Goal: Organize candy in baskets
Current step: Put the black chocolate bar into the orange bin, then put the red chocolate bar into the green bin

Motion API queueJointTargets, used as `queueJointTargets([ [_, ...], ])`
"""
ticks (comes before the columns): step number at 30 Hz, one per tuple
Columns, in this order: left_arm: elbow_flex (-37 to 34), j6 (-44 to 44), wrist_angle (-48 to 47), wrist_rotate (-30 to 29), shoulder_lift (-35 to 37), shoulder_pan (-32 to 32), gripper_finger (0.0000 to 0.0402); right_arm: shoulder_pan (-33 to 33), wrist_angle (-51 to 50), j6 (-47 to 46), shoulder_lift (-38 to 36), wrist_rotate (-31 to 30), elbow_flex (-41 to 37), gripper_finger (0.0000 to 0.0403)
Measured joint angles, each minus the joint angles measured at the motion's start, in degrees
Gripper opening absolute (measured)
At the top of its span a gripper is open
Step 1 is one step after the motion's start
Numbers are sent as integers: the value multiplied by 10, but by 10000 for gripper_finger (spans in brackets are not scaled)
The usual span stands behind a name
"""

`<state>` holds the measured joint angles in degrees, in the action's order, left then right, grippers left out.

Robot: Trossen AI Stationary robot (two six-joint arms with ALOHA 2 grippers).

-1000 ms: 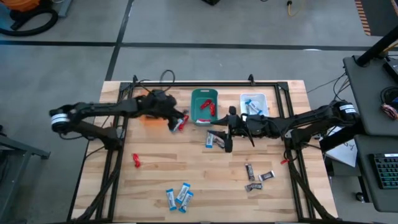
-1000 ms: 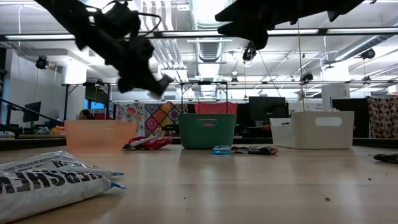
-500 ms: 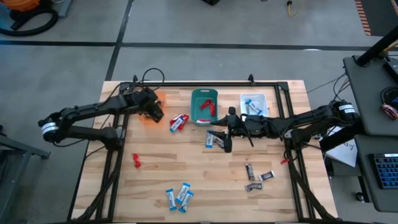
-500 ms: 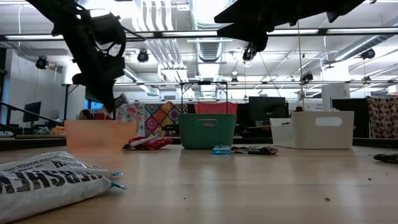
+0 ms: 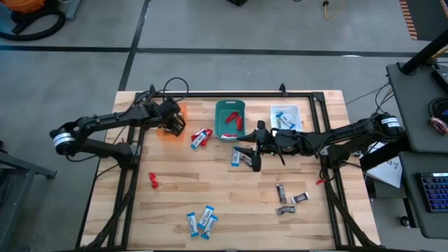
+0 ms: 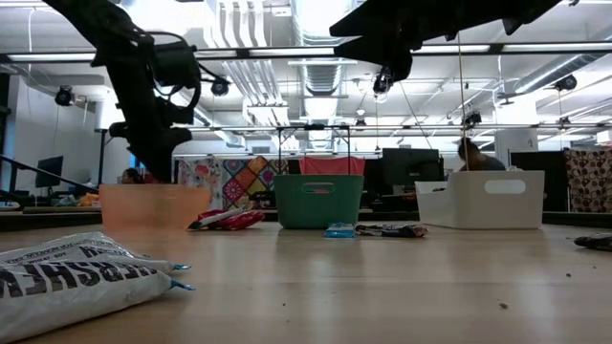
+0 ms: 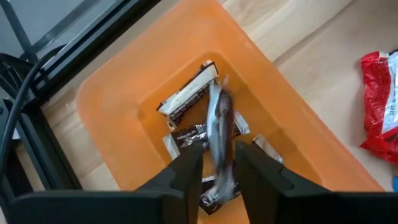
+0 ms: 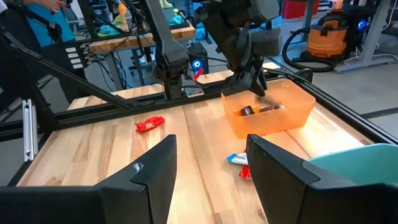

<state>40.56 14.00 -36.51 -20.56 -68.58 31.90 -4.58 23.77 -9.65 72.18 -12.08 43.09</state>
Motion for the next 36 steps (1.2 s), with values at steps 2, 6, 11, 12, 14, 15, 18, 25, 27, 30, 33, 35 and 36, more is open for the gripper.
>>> queueJointTargets([
  [2, 0, 0, 0, 0, -2, 0, 92, 0, 0, 0, 0, 0, 0, 185],
  [6, 0, 1, 0, 0, -3, 0, 117, 0, -6, 0, 0, 0, 0, 185],
  [11, 21, 34, -56, 19, 5, -3, 139, 0, -11, -9, 0, 0, 0, 185],
  [12, 31, 48, -74, 29, 7, -5, 142, 0, -12, -9, 0, 0, 0, 185],
  [14, 50, 86, -113, 47, 9, -14, 144, 0, -12, -6, 0, 0, 0, 185],
  [15, 58, 107, -130, 53, 9, -22, 144, 0, -12, -3, 0, 0, 0, 185],
  [18, 73, 167, -181, 66, 9, -63, 144, 0, -15, 4, 0, 0, 0, 185],
  [25, 78, 368, -240, 82, 9, -214, 136, 0, -97, 11, 0, 1, 20, 185],
  [27, 78, 435, -246, 81, 8, -264, 135, 0, -111, 18, 0, 8, 21, 185],
  [30, 78, 535, -257, 81, 5, -336, 135, 0, -111, 28, 0, 45, 22, 185],
  [33, 78, 633, -274, 89, -3, -402, 135, 0, -111, 29, 0, 72, 22, 185],
  [35, 78, 692, -286, 106, -10, -442, 135, 0, -111, 30, 0, 81, 22, 185],
  [36, 78, 719, -290, 113, -16, -462, 135, 0, -111, 29, -1, 81, 22, 185],
])
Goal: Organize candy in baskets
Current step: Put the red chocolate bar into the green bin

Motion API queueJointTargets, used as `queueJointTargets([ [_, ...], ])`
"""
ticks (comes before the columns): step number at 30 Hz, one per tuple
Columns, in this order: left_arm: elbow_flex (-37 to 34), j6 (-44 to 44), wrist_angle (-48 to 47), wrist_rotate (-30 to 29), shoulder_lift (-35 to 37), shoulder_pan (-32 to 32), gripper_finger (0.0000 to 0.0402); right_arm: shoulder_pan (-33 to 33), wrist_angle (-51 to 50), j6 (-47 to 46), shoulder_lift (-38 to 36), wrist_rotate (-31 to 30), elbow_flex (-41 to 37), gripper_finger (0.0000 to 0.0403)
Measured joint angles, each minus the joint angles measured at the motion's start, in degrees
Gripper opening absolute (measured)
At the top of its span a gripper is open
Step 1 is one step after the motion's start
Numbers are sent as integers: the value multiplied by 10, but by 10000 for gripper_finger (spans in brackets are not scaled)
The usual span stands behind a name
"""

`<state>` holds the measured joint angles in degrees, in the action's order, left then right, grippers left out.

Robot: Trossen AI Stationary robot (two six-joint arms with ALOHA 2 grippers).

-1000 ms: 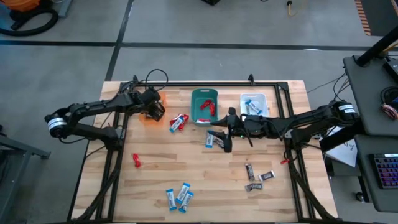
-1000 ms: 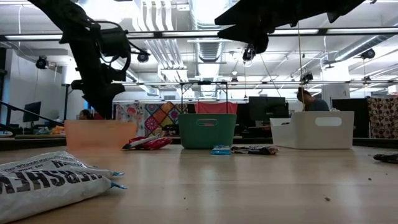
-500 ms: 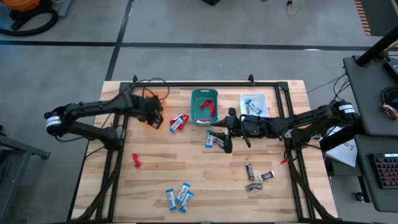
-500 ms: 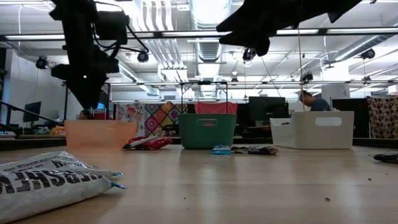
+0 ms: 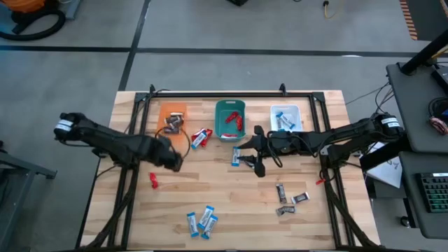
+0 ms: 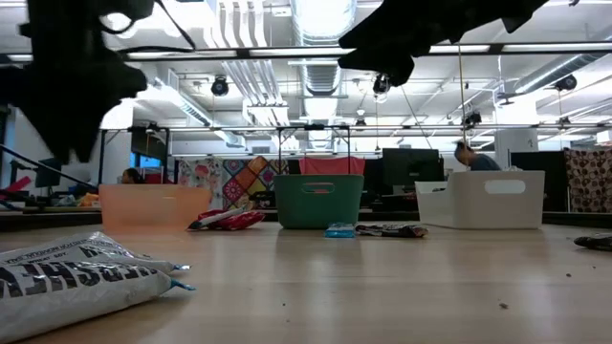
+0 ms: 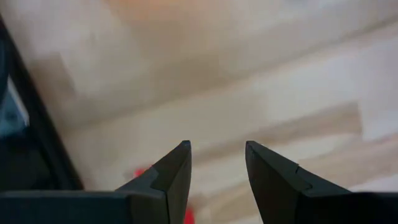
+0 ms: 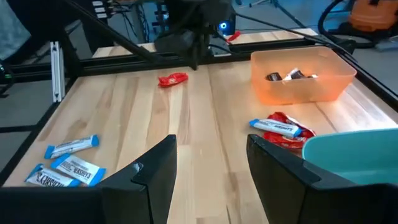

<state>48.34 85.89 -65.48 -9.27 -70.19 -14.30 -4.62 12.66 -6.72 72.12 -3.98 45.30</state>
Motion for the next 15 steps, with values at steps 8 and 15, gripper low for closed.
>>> queueJointTargets([
  [8, 0, 159, -35, 66, -66, -102, 135, -2, -2, -1, 0, 30, 0, 185],
  [15, 0, 187, -59, 100, -122, -116, 135, -8, -3, -1, 0, 30, 0, 185],
])
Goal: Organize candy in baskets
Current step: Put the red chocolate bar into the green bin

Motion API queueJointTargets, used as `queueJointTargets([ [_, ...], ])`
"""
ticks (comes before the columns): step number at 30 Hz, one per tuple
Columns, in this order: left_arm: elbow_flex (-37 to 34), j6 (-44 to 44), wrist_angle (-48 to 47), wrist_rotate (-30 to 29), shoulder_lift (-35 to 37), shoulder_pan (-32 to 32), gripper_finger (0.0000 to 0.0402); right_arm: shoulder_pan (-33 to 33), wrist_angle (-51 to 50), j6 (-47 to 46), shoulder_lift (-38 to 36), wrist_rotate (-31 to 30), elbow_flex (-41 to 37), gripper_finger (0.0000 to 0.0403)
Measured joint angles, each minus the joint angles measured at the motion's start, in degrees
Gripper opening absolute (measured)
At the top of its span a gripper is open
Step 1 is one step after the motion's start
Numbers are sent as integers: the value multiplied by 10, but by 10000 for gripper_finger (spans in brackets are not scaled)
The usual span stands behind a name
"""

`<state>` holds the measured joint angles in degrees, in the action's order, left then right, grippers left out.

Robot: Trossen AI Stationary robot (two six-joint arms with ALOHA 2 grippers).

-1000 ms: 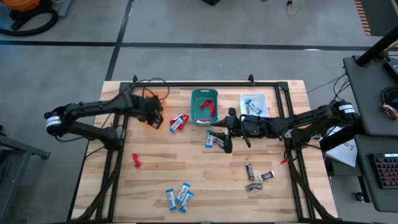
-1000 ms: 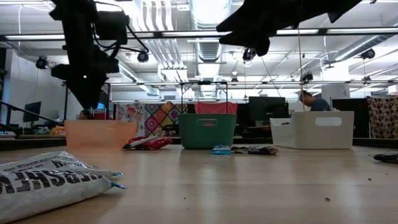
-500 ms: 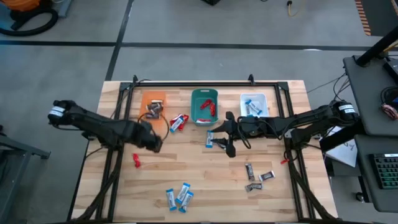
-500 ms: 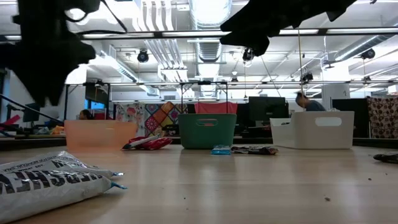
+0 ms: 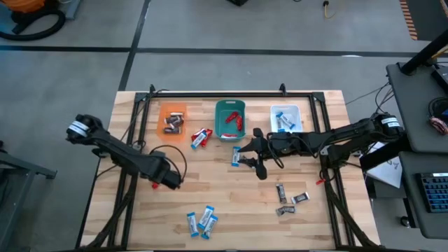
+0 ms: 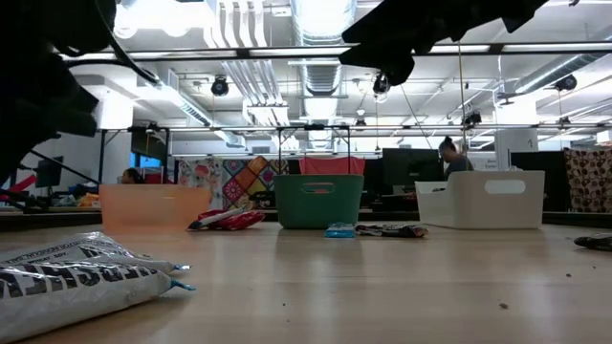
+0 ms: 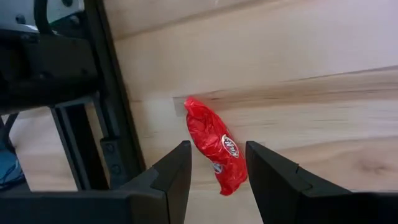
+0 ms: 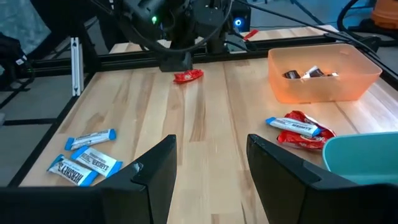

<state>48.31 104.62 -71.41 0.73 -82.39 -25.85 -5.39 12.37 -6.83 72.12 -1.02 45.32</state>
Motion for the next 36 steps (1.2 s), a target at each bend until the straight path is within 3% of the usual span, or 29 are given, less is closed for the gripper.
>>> queueJointTargets([
  [19, -8, 76, 36, 4, -34, -43, 135, 0, -2, 2, 0, 16, 0, 185],
  [36, -87, 111, 149, 22, -34, -66, 130, 0, -1, -1, 0, 30, 0, 185],
])
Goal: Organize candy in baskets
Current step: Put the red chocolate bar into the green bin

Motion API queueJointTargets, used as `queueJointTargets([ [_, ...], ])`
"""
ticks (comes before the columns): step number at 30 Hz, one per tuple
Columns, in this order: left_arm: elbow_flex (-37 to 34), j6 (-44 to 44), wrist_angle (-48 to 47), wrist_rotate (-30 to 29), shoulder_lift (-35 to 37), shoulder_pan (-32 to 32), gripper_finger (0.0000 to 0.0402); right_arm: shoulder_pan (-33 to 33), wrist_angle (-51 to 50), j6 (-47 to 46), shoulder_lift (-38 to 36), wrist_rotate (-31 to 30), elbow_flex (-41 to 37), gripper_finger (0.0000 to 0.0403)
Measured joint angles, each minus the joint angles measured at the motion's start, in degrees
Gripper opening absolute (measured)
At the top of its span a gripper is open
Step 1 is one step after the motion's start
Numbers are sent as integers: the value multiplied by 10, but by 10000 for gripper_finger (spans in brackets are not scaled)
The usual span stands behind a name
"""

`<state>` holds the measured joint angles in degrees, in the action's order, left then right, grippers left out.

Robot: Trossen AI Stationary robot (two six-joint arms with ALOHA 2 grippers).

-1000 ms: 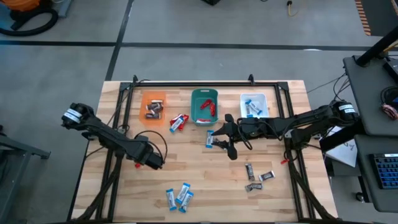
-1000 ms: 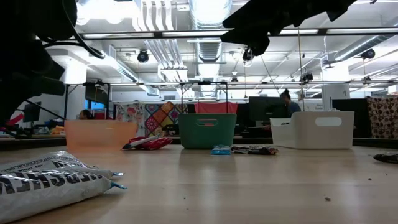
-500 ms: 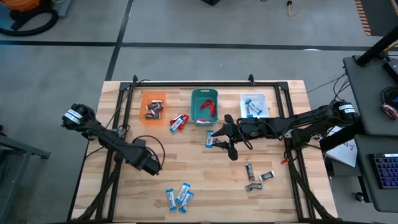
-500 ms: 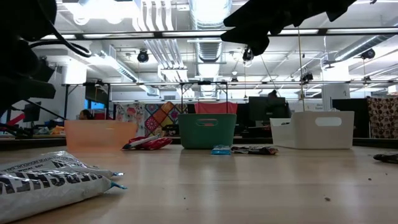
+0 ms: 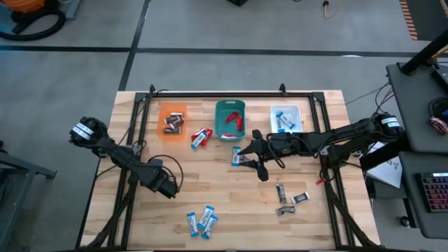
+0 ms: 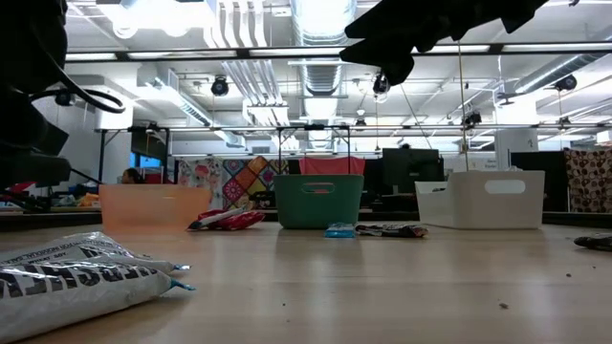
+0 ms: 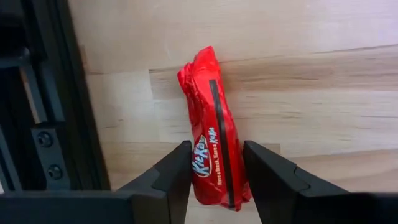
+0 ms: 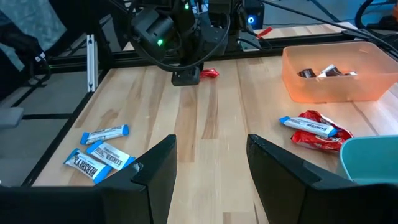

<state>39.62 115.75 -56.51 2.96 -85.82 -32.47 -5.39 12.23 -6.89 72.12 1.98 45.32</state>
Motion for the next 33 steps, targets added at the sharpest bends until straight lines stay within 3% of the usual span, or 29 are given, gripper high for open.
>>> queueJointTargets([
  [11, 15, -54, 6, -32, 1, -1, 28, 0, 0, -1, 0, 0, 0, 185],
  [14, 37, -100, 4, -85, 8, -1, 23, 0, 0, 0, 0, 0, 0, 185],
  [18, 79, -196, 5, -208, 30, -1, 33, 0, -3, 0, -5, 0, 0, 185],
  [22, 127, -400, 46, -358, 56, -1, 35, 0, -18, -8, -12, 0, 0, 185],
  [26, 159, -659, 149, -443, 95, 11, 35, 0, -40, -26, -23, 0, 0, 185],
  [29, 161, -840, 250, -451, 128, 32, 36, 0, -55, -41, -31, 0, 0, 185],
  [33, 152, -1025, 351, -387, 162, 77, 36, 0, -66, -58, -37, 0, 0, 185],
])
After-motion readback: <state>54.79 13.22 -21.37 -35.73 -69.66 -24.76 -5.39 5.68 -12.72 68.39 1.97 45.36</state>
